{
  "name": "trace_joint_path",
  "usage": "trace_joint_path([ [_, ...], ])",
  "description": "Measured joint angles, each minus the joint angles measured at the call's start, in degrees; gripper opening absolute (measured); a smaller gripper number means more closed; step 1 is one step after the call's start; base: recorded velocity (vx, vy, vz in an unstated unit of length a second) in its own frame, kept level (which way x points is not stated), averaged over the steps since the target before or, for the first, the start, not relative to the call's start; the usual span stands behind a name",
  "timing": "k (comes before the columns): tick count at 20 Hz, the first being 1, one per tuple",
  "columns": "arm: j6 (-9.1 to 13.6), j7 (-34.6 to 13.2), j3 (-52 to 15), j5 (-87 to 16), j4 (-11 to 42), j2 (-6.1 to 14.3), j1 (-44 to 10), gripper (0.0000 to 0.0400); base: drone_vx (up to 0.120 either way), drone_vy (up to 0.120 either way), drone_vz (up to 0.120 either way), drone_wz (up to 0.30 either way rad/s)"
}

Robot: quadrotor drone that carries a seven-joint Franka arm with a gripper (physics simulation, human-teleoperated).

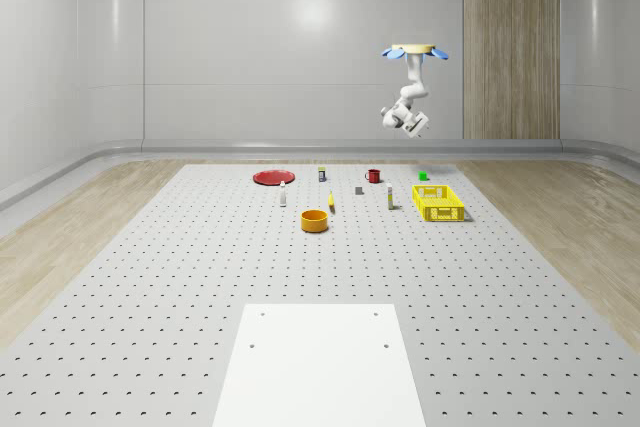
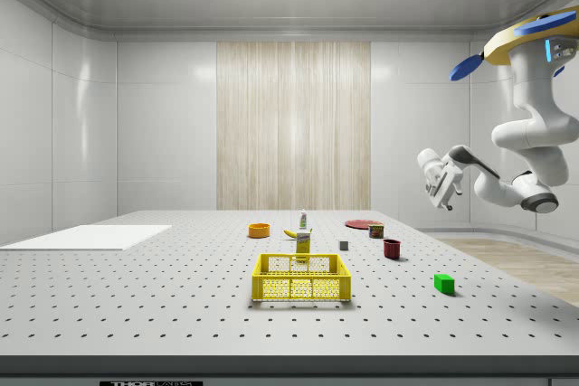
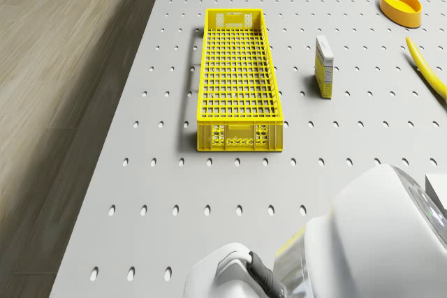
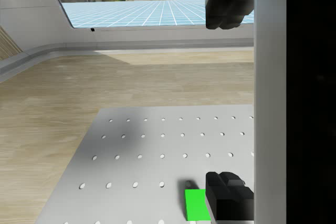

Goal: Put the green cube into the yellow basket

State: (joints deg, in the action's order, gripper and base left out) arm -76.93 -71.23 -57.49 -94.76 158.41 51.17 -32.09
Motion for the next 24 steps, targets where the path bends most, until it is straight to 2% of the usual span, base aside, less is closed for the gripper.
trace_joint_path([
  [5, 6.27, -9.49, -7.81, -13.42, 5.71, 3.51, -13.55, 0.0400, 0.000, 0.000, -0.120, 0.000],
  [10, 9.45, -14.53, -11.56, -17.84, 7.17, 6.32, -21.25, 0.0400, 0.000, 0.000, -0.120, 0.000],
  [16, 10.14, -17.42, -13.70, -18.87, 7.51, 8.85, -25.47, 0.0400, 0.000, 0.000, -0.120, 0.000],
  [19, 9.82, -18.26, -14.35, -18.75, 7.52, 9.93, -26.60, 0.0400, 0.120, 0.000, -0.120, 0.000],
  [24, 8.87, -19.23, -15.17, -18.18, 7.46, 11.60, -27.81, 0.0400, 0.000, -0.032, -0.120, 0.000],
])
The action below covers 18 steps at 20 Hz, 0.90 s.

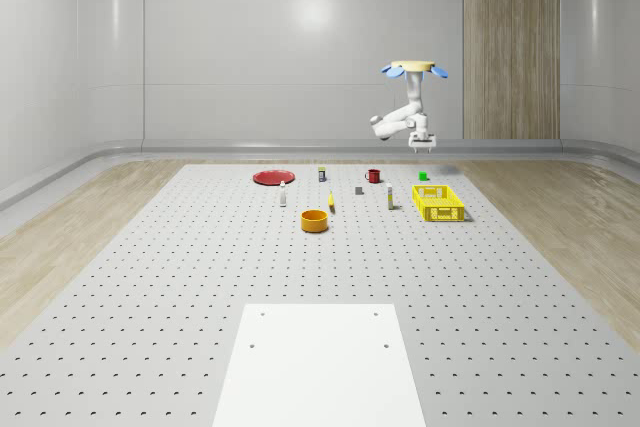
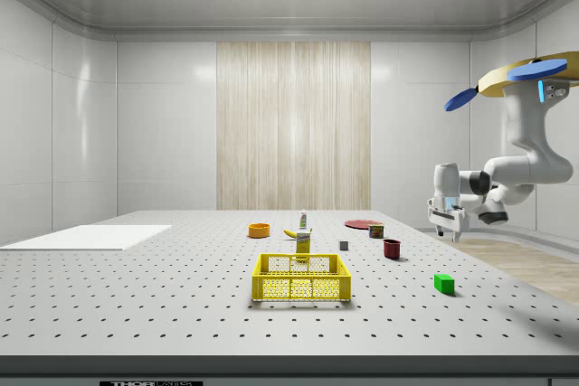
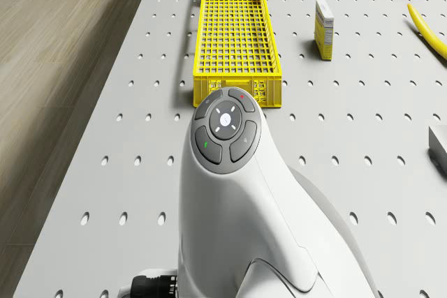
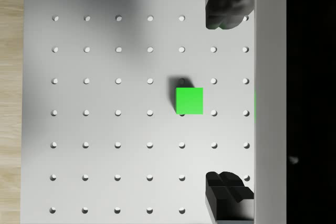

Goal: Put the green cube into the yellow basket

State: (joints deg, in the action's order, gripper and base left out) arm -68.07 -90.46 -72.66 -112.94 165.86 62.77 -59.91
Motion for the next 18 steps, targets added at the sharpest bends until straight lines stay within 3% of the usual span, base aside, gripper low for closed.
trace_joint_path([
  [16, -4.02, -1.84, -1.73, 2.39, -0.32, 4.77, -2.04, 0.0400, 0.000, -0.007, -0.120, 0.000],
  [18, -4.52, -2.01, -1.90, 2.68, -0.36, 5.32, -2.23, 0.0400, 0.100, 0.000, -0.120, 0.000],
])
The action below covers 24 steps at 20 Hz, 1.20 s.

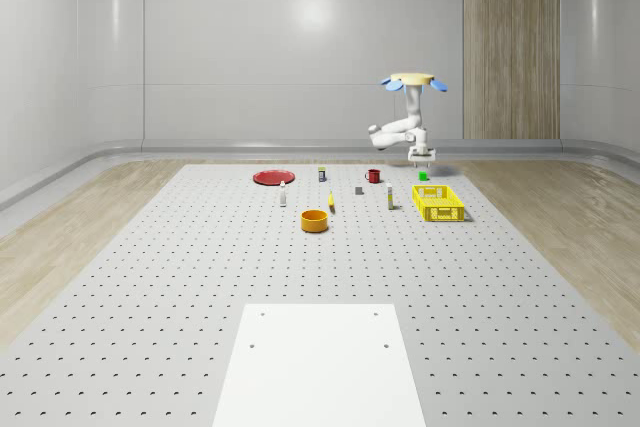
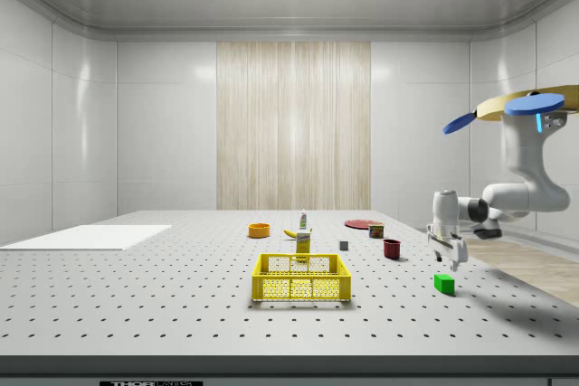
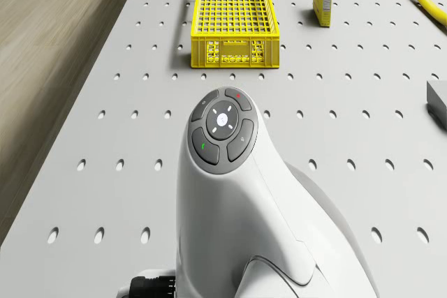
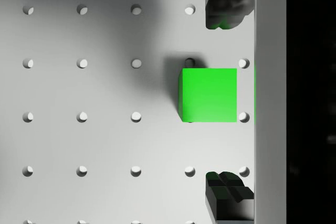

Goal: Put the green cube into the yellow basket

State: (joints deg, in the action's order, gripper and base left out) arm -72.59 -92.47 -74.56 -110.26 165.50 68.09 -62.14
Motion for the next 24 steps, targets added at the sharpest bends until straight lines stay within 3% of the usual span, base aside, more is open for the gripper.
trace_joint_path([
  [3, -0.74, -0.25, -0.24, 0.42, -0.06, 0.81, -0.26, 0.0400, 0.053, 0.000, -0.093, 0.000],
  [21, -8.76, -0.45, 7.65, -5.97, -2.07, 6.30, -1.18, 0.0400, 0.000, 0.000, 0.000, 0.000],
  [24, -9.41, -0.56, 8.10, -6.29, -2.27, 6.76, -1.39, 0.0321, 0.000, 0.000, 0.000, 0.000],
])
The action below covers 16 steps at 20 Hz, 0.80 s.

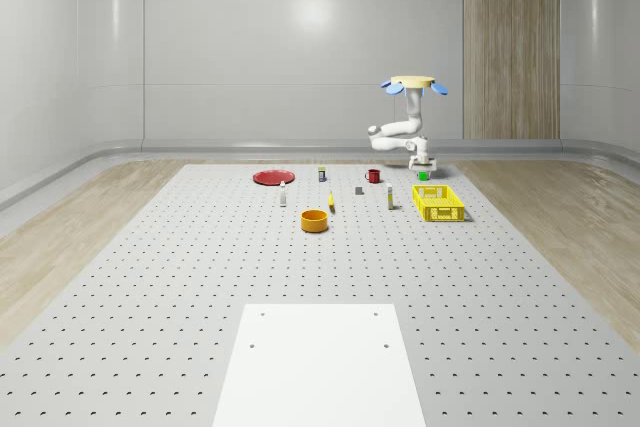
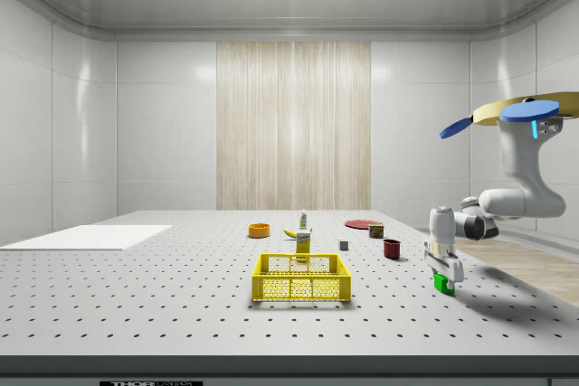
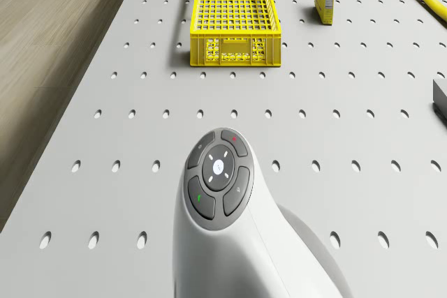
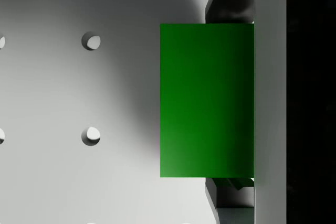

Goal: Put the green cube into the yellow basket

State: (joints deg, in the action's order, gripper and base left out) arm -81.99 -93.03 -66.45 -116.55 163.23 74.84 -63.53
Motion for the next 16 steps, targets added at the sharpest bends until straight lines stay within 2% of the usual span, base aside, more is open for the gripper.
trace_joint_path([
  [3, -0.47, -0.12, 0.18, -0.08, -0.12, 0.39, -0.19, 0.0284, 0.000, 0.000, 0.000, 0.000],
  [6, -0.85, -0.24, 0.23, -0.04, -0.19, 0.73, -0.36, 0.0266, 0.000, 0.000, 0.000, 0.000],
  [14, -0.79, -0.74, -1.56, 1.85, 0.20, 1.32, -0.73, 0.0252, 0.000, 0.000, 0.000, 0.000],
  [16, -0.28, -1.00, -3.04, 3.29, 0.57, 1.34, -0.84, 0.0251, 0.000, 0.000, 0.120, 0.000],
])
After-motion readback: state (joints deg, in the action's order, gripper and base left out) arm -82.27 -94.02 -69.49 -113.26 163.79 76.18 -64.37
